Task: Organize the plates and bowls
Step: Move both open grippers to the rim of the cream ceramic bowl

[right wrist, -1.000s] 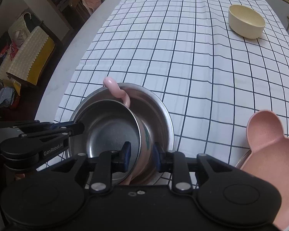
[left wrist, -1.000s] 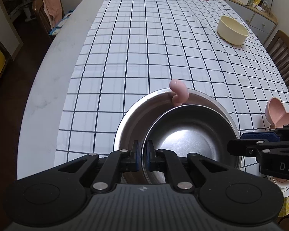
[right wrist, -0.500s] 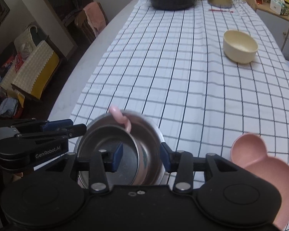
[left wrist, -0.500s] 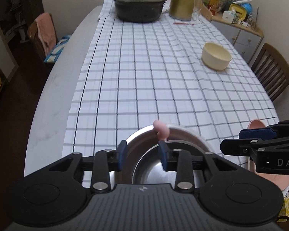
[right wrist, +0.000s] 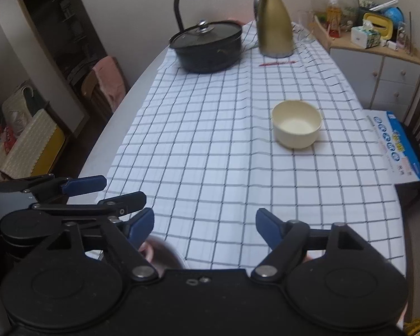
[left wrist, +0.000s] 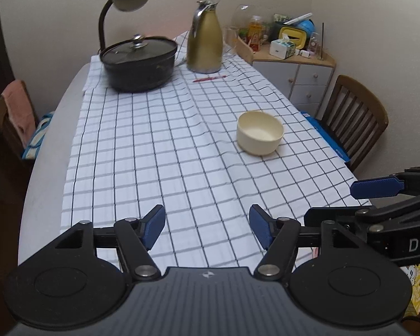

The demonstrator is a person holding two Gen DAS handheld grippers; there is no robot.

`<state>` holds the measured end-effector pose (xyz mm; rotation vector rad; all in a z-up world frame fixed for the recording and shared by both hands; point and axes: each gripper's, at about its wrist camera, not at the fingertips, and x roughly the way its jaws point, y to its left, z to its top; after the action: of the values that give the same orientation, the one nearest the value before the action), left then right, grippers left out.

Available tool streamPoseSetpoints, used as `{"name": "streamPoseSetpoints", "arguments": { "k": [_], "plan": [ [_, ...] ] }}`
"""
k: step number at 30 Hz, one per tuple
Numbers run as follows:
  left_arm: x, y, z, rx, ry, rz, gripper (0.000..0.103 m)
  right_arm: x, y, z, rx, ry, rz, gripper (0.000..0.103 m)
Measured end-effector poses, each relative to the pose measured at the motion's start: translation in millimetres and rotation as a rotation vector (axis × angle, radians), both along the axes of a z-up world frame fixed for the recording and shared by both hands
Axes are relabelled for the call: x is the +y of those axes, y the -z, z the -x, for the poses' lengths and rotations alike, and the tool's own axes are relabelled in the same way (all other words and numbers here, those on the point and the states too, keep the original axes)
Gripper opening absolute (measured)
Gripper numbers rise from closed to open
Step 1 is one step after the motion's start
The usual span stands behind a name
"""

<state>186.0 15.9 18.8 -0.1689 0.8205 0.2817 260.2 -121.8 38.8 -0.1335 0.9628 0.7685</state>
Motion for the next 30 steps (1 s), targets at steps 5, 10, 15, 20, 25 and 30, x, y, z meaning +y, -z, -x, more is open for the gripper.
{"name": "streamPoseSetpoints", "arguments": {
  "k": [5, 10, 15, 20, 25, 30],
  "plan": [
    [6.8, 2.9, -38.1, 0.011, 0.037, 0.011, 0.071, -8.4, -3.9, -31.6, 0.013, 0.077, 0.002, 0.096],
    [20.7, 8.4, -75.6, 0.030, 0.038, 0.047, 0.071, -7.3, -3.5, -60.1, -0.019, 0.117, 0.035, 0.099],
    [29.1, 10.6, -117.3, 0.041, 0.052, 0.030, 0.071, -3.4, 1.8, -92.7, -0.026, 0.164, 0.064, 0.099],
    [40.7, 13.8, -162.7, 0.048, 0.054, 0.039, 0.071, 1.1, 11.1, -128.6, -0.037, 0.207, 0.092, 0.099],
    [51.6, 24.5, -206.0, 0.069, 0.062, 0.050, 0.071, 4.8, 24.4, -165.1, -0.044, 0.237, 0.132, 0.099],
    [61.8, 42.8, -245.4, 0.095, 0.054, 0.061, 0.071, 11.5, 39.4, -196.6, -0.044, 0.249, 0.169, 0.099]
  ]
}}
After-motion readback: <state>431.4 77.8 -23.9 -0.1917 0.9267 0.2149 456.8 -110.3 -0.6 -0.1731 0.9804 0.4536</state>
